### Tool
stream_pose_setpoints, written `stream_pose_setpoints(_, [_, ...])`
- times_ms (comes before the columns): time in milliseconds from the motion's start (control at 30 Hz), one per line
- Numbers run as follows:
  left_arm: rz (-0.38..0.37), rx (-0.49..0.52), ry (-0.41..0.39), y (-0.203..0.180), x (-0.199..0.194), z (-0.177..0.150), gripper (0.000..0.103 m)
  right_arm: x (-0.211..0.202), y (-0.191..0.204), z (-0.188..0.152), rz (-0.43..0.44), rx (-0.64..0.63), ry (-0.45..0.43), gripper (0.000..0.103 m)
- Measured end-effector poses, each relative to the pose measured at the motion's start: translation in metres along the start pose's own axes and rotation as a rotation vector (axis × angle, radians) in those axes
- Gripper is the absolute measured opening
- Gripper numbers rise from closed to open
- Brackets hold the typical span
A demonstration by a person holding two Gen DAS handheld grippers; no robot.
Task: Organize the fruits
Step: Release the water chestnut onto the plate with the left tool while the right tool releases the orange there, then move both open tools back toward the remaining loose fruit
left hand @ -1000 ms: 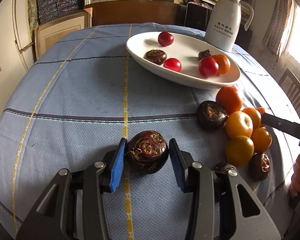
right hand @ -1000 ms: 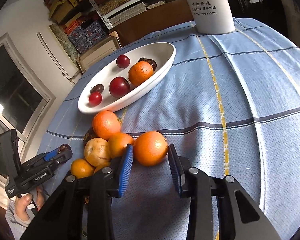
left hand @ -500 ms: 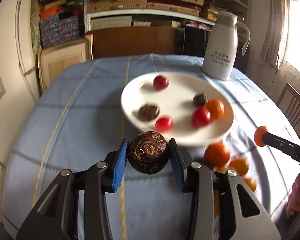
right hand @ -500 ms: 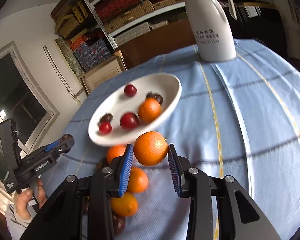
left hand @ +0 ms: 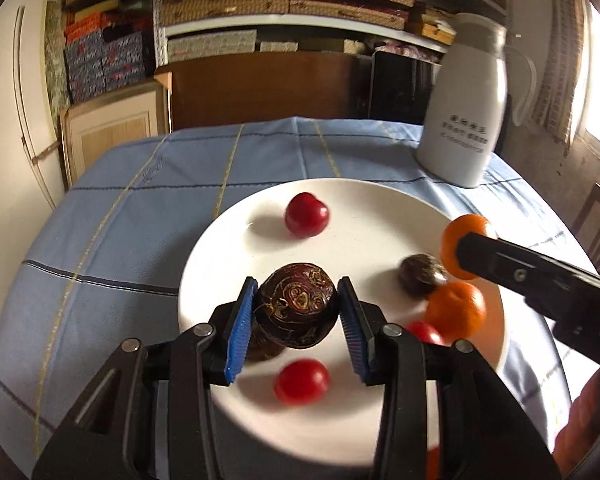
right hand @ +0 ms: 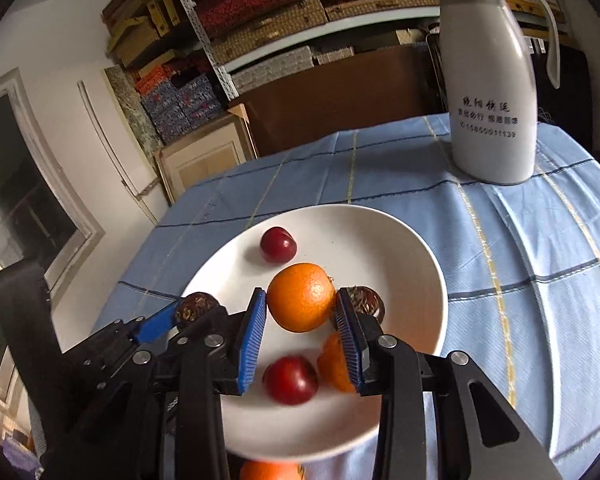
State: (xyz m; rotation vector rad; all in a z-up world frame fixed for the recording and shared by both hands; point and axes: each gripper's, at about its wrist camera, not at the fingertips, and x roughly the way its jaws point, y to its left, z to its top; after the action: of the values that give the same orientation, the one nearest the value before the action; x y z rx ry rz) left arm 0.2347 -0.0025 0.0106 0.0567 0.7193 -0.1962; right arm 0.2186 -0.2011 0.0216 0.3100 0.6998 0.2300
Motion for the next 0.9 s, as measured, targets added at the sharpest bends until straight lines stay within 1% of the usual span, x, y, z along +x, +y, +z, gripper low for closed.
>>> stream_pose_setpoints(33, [0.0, 0.001, 0.002, 0.001, 0.003, 0.001, 0.041, 0.008, -0.001, 0.001, -0.005, 0.008, 0.009, 0.037])
stream_pose_setpoints(67, [0.005, 0.006, -0.002, 0.003, 0.006, 0.002, 0.047, 0.013, -0.002, 0.001, -0.012, 0.009, 0.015, 0.038])
stream_pose_setpoints(100, [0.017, 0.006, -0.01, 0.005, 0.006, 0.001, 0.053, 0.015, -0.003, -0.001, -0.015, 0.006, 0.018, 0.045])
stream_pose_setpoints(133, [0.028, 0.002, -0.022, 0.006, 0.006, 0.001, 0.067, 0.016, -0.004, -0.002, -0.024, 0.003, 0.017, 0.049])
stream_pose_setpoints(167, [0.037, -0.003, -0.034, 0.008, 0.004, 0.001, 0.074, 0.015, -0.005, -0.004, -0.032, 0.004, 0.011, 0.054])
stream_pose_setpoints(300, [0.06, 0.005, -0.051, 0.009, -0.003, -0.002, 0.078, 0.006, -0.01, -0.008, -0.031, 0.01, -0.014, 0.055])
stream_pose_setpoints(367, [0.084, 0.017, -0.062, 0.008, -0.008, -0.005, 0.085, -0.002, -0.011, -0.012, -0.04, 0.005, -0.034, 0.059])
stream_pose_setpoints(400, [0.101, 0.025, -0.07, 0.007, -0.011, -0.007, 0.087, -0.005, -0.01, -0.014, -0.045, 0.001, -0.041, 0.061])
stream_pose_setpoints(567, [0.153, 0.078, -0.097, 0.0, -0.028, -0.021, 0.093, -0.021, -0.008, -0.024, -0.048, -0.022, -0.071, 0.065])
stream_pose_setpoints(633, [0.171, 0.093, -0.105, -0.002, -0.033, -0.025, 0.094, -0.027, -0.007, -0.03, -0.053, -0.035, -0.08, 0.066])
stream_pose_setpoints(700, [0.181, 0.097, -0.111, -0.003, -0.038, -0.03, 0.094, -0.034, -0.009, -0.036, -0.058, -0.042, -0.088, 0.069])
stream_pose_setpoints(867, [0.182, 0.077, -0.113, 0.0, -0.05, -0.042, 0.095, -0.054, -0.013, -0.056, -0.082, -0.07, -0.107, 0.071])
stream_pose_setpoints(900, [0.186, 0.073, -0.114, 0.001, -0.053, -0.046, 0.095, -0.059, -0.014, -0.059, -0.085, -0.069, -0.113, 0.074])
